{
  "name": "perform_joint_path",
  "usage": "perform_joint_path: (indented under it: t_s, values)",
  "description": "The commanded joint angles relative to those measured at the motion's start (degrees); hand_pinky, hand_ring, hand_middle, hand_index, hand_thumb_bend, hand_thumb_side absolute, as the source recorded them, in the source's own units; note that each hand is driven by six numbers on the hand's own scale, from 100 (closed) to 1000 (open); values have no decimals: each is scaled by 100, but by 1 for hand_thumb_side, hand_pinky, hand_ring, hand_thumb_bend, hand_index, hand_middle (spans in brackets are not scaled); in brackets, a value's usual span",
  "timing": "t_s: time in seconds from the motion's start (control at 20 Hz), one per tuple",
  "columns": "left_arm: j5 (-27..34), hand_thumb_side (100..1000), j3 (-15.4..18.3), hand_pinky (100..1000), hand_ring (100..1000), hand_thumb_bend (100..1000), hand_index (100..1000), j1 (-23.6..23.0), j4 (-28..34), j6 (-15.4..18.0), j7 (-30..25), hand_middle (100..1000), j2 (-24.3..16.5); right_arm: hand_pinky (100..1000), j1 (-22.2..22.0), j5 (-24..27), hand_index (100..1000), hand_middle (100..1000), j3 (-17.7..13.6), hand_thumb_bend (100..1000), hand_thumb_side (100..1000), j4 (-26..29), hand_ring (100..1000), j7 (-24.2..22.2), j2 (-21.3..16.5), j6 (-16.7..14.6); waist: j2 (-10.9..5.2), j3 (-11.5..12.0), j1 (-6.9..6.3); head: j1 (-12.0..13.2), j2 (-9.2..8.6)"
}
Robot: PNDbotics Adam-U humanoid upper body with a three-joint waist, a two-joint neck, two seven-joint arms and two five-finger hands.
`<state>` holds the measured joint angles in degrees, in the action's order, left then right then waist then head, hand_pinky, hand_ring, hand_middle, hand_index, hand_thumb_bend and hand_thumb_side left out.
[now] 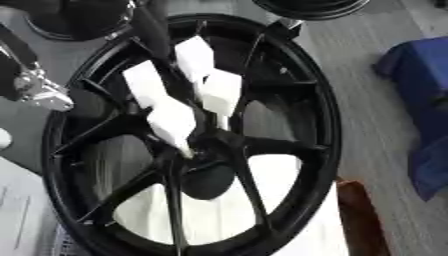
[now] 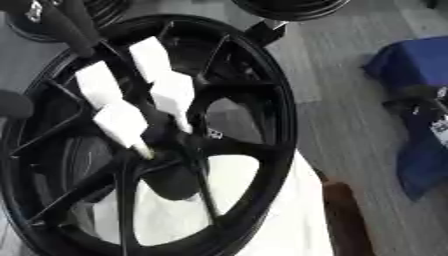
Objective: Pull the pin out of the wheel hub.
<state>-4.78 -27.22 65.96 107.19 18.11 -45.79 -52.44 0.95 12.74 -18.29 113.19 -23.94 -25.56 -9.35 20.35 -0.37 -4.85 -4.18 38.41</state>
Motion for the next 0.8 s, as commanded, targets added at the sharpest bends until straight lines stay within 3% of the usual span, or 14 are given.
perform_joint_path:
  t_s: [0.05,0.8]
  values:
    - [-122,100,20,852,801,428,825,135,-36,651,-618,748,-99,933,22,-42,749,580,-8,100,673,140,765,-27,-150,-10,-82,-14,16,7,-70]
    - [-496,100,-199,843,790,399,814,168,-417,893,-618,742,69,935,50,-104,751,581,9,100,681,140,767,-69,-103,-3,-15,-58,19,22,-102]
